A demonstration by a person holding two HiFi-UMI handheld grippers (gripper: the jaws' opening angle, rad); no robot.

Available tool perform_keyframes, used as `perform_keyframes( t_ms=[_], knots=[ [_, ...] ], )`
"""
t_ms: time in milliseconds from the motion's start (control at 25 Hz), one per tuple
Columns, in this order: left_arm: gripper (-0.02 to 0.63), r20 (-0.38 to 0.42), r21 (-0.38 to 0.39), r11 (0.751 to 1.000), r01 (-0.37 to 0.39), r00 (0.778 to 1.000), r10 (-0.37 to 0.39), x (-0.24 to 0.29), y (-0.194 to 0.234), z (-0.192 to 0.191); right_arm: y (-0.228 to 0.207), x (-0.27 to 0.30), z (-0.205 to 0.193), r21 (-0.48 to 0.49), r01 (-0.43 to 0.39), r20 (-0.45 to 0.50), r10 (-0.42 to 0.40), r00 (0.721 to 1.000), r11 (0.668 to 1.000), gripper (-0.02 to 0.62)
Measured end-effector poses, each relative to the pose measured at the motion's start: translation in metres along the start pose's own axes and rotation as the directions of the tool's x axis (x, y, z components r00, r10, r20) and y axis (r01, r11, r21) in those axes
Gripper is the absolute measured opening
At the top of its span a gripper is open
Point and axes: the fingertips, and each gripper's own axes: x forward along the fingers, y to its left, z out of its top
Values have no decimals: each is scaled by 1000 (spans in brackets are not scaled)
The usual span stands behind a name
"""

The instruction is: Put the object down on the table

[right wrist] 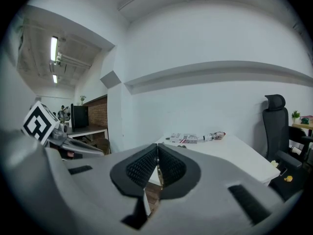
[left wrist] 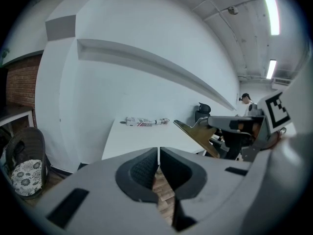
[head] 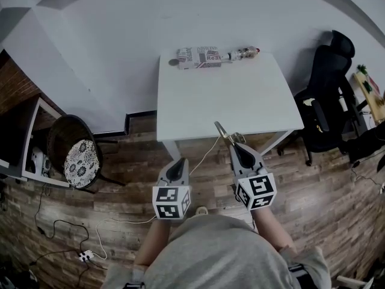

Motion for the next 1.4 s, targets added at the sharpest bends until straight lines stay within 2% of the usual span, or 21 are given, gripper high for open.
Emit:
perform_keyframes(
  t_ms=[600,960,1400],
  knots=[
    [15,-9,-20,1000,-15,1000,15,37,25,11,-20,44,6,-17,8,-9,-8,1000,1000,11],
    [14,-19,-37,997,-70,997,70,74,36,13,-48,87,-4,-17,-34,-25,34,999,999,11],
    [15,-37,-46,994,-96,995,94,130,50,27,-83,154,-20,-25,-71,-72,69,995,997,11]
  ],
)
